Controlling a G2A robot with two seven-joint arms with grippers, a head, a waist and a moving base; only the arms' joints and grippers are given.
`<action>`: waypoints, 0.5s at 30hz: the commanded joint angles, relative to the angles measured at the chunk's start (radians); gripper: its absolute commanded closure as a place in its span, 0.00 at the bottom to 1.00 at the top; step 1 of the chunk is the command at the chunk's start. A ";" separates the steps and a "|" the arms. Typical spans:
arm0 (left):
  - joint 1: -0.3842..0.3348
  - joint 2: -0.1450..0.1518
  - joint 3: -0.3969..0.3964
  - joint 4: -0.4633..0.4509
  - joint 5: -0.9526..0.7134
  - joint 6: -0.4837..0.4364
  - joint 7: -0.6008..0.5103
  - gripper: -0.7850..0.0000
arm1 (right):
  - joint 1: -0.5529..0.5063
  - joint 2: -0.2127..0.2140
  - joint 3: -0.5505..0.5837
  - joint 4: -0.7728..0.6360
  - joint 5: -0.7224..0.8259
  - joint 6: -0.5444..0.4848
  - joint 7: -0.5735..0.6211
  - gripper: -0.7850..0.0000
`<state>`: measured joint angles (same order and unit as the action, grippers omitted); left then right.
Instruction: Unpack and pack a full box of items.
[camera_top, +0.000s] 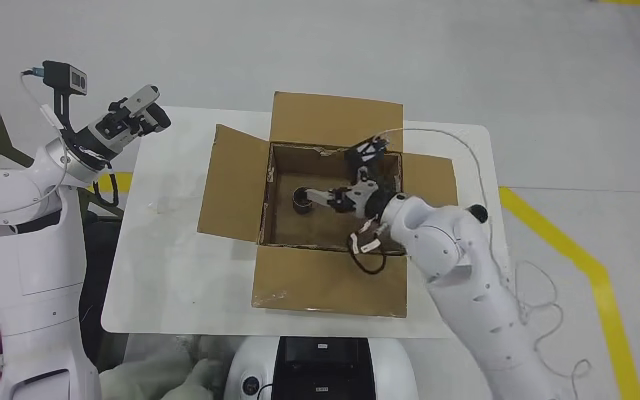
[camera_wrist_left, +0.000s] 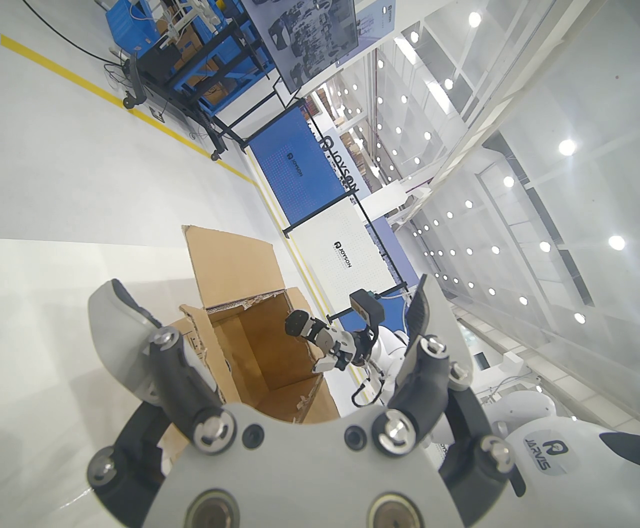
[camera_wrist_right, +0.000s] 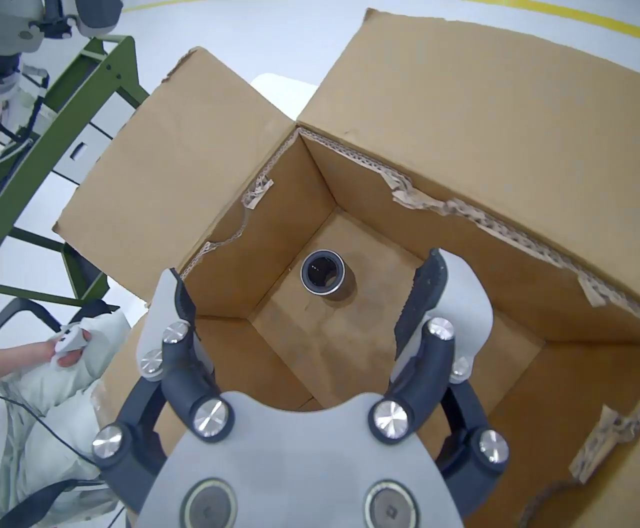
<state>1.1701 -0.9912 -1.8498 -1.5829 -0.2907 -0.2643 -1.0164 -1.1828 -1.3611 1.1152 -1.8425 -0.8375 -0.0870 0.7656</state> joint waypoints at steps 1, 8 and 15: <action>0.000 0.000 0.000 0.000 0.000 0.000 0.000 0.00 | -0.040 0.007 0.035 -0.038 0.014 0.012 0.004 0.00; 0.000 0.000 0.000 0.000 0.000 0.000 0.000 0.00 | -0.163 0.029 0.135 -0.176 0.001 -0.003 -0.027 0.00; 0.000 0.000 0.000 0.000 0.000 0.000 0.000 0.00 | -0.261 0.052 0.230 -0.263 -0.088 -0.053 -0.019 0.00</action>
<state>1.1701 -0.9912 -1.8498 -1.5829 -0.2907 -0.2643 -1.0164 -1.4308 -1.3114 1.3326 -2.0978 -0.9191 -0.1323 0.7480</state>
